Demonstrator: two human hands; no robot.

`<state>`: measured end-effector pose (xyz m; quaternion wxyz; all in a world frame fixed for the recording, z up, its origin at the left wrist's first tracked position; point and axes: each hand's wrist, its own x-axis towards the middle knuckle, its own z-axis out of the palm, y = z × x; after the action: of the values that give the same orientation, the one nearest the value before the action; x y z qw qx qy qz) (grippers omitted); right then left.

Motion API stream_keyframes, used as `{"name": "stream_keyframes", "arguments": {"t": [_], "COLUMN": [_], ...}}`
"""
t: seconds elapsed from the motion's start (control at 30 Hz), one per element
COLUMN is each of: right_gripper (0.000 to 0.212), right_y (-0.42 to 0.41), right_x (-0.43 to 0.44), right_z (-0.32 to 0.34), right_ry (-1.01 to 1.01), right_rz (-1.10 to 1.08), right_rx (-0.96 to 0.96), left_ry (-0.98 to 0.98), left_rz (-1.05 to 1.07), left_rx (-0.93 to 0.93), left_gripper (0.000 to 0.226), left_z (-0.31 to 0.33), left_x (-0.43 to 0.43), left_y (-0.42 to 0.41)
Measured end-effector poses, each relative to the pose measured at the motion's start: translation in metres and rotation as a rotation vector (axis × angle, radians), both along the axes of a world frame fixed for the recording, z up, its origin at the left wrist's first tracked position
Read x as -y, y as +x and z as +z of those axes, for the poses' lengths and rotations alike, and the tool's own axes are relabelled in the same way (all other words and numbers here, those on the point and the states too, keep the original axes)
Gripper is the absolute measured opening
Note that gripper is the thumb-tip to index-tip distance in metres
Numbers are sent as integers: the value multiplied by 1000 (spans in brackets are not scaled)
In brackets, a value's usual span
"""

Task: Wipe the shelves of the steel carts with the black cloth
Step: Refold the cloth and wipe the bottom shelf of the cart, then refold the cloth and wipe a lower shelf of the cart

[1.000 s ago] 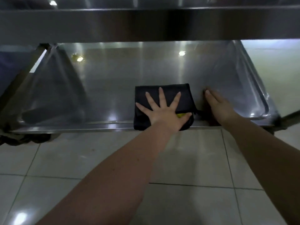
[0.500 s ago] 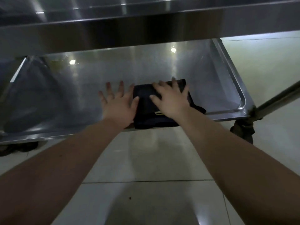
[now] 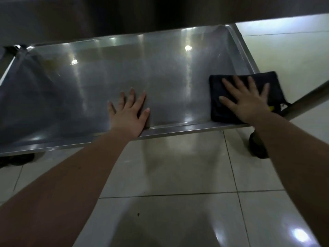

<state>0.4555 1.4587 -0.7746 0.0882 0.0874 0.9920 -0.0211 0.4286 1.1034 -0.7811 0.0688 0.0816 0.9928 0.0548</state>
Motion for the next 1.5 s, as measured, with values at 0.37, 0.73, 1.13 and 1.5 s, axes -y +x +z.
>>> {"name": "stream_keyframes", "arguments": {"t": [0.37, 0.73, 1.13, 1.5], "right_gripper": [69, 49, 13, 39], "right_y": [5, -28, 17, 81], "right_x": [154, 111, 117, 124], "right_z": [6, 11, 35, 88], "right_ry": [-58, -219, -15, -149], "right_rz": [156, 165, 319, 363], "right_rx": [55, -98, -409, -400], "left_ry": [70, 159, 127, 178], "left_rz": [5, -190, -316, -584], "left_rx": [2, -71, -416, -478], "left_gripper": [50, 58, 11, 41], "left_z": [4, 24, 24, 71], "left_x": [5, -43, -64, -23], "left_y": [2, -31, 1, 62]}}
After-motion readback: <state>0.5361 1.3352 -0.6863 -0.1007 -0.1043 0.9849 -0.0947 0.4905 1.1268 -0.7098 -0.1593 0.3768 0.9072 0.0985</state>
